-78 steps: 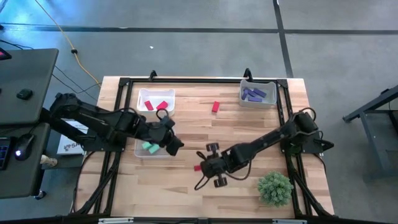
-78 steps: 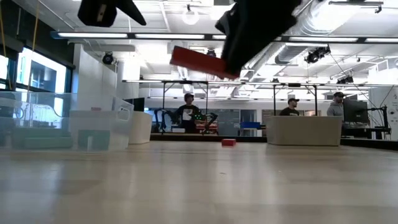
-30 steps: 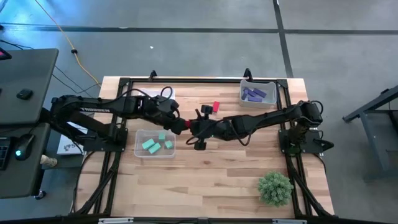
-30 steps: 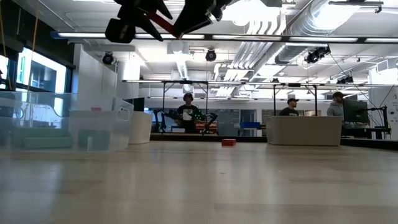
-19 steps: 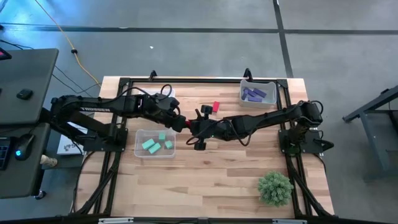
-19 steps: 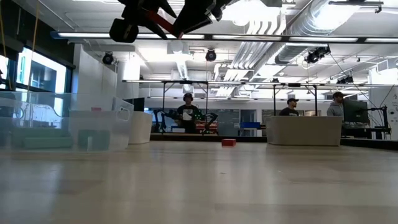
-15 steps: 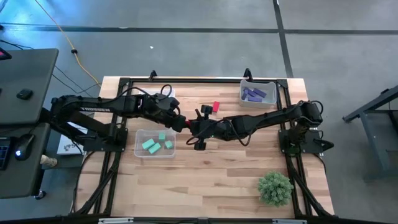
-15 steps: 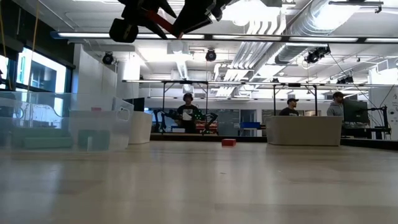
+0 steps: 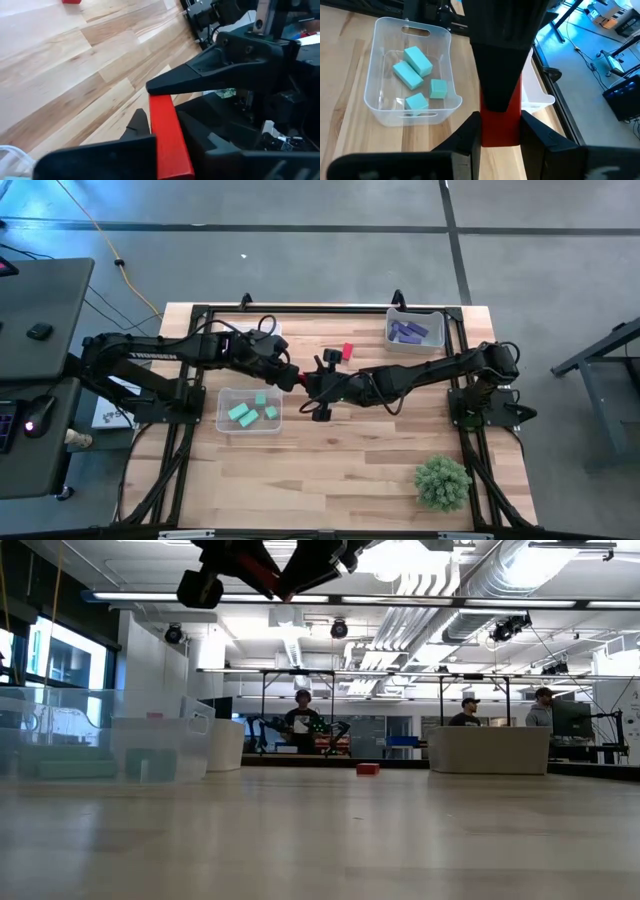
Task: Sort & place blocks by color
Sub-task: Put the red block into the white bin
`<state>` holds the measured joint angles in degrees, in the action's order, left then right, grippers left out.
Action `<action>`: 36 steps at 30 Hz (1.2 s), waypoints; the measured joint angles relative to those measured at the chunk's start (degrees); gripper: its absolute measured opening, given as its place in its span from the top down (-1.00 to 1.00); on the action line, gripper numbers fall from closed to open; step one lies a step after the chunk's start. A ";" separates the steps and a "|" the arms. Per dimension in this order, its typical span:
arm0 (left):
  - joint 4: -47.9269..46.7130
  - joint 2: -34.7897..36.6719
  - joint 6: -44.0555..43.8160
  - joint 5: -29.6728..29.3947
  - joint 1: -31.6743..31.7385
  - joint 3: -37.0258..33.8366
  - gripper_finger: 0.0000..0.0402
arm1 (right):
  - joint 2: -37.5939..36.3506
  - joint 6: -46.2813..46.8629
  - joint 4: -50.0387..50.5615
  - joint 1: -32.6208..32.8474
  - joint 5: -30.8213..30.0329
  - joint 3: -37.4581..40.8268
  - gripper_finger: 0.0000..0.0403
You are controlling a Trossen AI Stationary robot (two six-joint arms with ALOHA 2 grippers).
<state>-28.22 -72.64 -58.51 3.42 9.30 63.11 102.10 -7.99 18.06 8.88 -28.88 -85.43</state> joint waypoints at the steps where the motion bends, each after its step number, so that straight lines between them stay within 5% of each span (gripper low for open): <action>1: 0.16 0.00 -0.16 -0.11 0.00 0.00 0.93 | 0.00 -0.05 0.00 0.00 -0.09 0.00 0.61; 11: -0.06 0.00 2.59 -1.30 0.00 0.00 0.99 | 0.02 0.05 0.09 -0.02 -0.09 0.00 0.61; 23: -5.50 0.00 5.51 -8.02 -0.46 0.00 1.00 | -0.01 0.17 1.80 0.02 -5.62 0.00 0.03; 36: -16.77 0.00 12.17 -15.82 6.54 0.00 1.00 | -0.44 0.41 2.73 -2.70 -8.11 0.00 -0.01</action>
<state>-44.99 -72.64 -46.33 -12.41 15.84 63.11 101.67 -7.57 20.80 6.18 -36.99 -85.43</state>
